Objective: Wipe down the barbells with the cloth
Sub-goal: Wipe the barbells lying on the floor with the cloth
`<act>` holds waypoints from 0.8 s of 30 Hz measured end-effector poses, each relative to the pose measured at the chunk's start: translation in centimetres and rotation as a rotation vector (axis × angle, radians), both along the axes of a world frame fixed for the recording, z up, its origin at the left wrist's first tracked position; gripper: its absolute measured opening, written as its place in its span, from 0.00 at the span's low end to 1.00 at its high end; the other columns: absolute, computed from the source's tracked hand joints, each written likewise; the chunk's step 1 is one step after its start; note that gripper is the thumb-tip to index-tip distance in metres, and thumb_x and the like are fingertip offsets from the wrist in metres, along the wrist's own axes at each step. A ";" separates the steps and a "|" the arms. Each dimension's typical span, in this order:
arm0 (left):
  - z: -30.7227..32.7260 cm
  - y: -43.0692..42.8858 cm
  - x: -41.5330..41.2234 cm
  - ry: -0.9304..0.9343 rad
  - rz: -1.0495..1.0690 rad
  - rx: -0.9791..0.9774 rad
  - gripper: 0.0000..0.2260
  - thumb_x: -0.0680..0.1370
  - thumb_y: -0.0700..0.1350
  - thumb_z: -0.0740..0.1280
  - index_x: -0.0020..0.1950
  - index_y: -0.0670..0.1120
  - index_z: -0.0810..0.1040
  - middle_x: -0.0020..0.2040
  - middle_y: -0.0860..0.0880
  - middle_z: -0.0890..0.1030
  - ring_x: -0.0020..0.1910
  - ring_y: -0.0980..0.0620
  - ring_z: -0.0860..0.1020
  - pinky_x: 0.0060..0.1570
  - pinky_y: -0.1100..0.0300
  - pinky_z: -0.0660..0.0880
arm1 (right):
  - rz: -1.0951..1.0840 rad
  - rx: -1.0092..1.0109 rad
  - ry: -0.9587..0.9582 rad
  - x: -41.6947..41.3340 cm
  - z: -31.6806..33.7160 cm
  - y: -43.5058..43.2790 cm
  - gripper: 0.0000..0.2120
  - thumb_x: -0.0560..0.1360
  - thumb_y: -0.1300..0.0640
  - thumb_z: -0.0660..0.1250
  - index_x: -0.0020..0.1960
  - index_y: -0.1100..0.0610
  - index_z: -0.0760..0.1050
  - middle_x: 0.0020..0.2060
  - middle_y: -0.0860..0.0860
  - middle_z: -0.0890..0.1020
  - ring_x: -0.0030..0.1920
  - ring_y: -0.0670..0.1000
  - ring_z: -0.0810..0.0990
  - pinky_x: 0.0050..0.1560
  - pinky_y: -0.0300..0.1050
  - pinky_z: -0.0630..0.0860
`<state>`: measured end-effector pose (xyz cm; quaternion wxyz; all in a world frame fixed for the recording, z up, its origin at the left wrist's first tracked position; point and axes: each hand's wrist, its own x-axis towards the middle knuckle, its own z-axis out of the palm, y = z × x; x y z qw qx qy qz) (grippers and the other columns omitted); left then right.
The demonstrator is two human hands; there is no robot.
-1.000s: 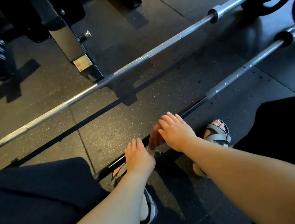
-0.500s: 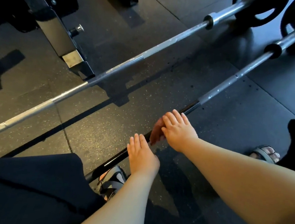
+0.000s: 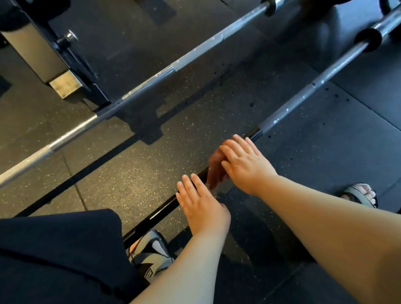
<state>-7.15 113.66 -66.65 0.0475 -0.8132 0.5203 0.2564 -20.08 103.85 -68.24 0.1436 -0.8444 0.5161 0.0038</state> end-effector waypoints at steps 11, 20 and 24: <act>-0.9 0.4 -0.2 -0.028 -0.037 -0.081 0.48 0.78 0.48 0.70 0.81 0.40 0.34 0.82 0.40 0.37 0.81 0.40 0.36 0.80 0.45 0.39 | -0.132 0.108 -0.101 1.6 0.6 0.6 0.25 0.86 0.44 0.46 0.79 0.55 0.60 0.79 0.52 0.60 0.82 0.58 0.42 0.78 0.55 0.34; -0.6 0.7 0.3 -0.020 -0.082 -0.044 0.47 0.80 0.46 0.65 0.75 0.42 0.25 0.81 0.40 0.31 0.80 0.41 0.32 0.79 0.45 0.36 | -0.368 0.103 -0.035 -1.7 0.2 -2.9 0.27 0.86 0.43 0.45 0.82 0.53 0.56 0.82 0.52 0.53 0.82 0.58 0.39 0.80 0.57 0.35; -0.4 0.6 0.3 -0.015 -0.076 -0.031 0.48 0.80 0.47 0.66 0.78 0.42 0.27 0.81 0.40 0.31 0.80 0.41 0.31 0.79 0.45 0.36 | -0.226 0.102 0.000 -0.5 0.2 -0.3 0.37 0.82 0.33 0.42 0.83 0.54 0.50 0.83 0.52 0.48 0.81 0.59 0.33 0.80 0.60 0.35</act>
